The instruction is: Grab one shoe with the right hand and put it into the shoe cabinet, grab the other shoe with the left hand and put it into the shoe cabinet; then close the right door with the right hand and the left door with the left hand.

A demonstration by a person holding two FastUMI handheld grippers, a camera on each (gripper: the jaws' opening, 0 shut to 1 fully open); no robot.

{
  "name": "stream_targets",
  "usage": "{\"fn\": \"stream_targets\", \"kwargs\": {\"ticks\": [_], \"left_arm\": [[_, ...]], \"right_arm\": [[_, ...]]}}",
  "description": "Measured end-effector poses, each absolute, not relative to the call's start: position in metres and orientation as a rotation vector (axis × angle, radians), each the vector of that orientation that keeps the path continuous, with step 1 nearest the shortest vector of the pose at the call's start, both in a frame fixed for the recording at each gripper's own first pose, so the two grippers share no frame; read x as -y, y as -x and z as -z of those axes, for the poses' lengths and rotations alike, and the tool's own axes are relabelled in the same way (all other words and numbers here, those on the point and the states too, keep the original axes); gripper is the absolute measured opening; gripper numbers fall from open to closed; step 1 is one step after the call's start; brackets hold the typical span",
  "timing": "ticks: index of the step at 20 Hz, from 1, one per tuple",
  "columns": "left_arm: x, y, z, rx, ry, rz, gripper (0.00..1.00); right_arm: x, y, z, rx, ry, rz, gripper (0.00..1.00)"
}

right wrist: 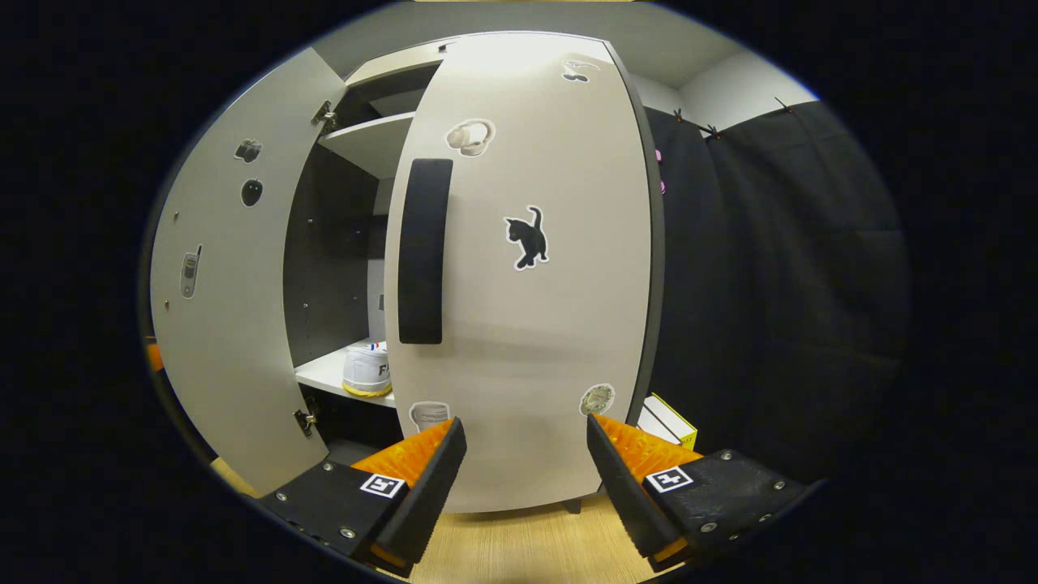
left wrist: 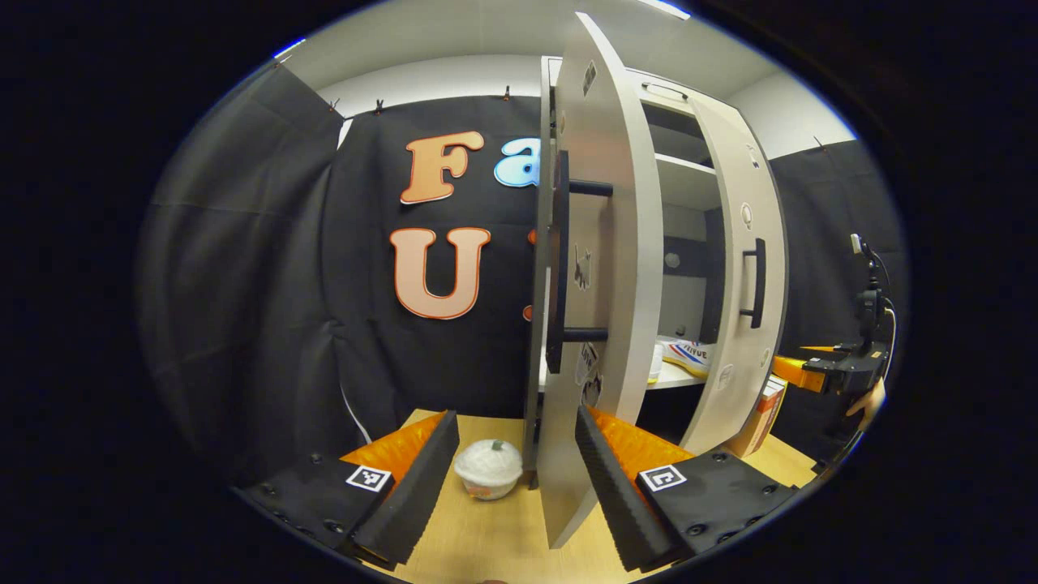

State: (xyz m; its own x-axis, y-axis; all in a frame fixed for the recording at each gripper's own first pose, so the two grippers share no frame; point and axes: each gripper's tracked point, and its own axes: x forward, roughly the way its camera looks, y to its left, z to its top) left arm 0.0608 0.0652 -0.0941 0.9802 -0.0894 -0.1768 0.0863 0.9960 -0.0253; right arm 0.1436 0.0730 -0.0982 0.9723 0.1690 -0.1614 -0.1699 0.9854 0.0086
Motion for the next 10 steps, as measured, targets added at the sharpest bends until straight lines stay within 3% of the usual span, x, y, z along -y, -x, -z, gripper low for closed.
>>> {"fn": "stream_targets", "kwargs": {"ticks": [9, 10], "left_arm": [[0.005, -0.075, 0.099, -0.187, 0.034, 0.207, 0.99], [0.012, -0.077, 0.100, -0.185, 0.026, 0.217, 0.92]], "right_arm": [[-0.042, -0.119, 0.084, -0.140, 0.005, -0.157, 0.92], [-0.038, -0.117, 0.084, -0.139, 0.004, -0.151, 0.92]]}}
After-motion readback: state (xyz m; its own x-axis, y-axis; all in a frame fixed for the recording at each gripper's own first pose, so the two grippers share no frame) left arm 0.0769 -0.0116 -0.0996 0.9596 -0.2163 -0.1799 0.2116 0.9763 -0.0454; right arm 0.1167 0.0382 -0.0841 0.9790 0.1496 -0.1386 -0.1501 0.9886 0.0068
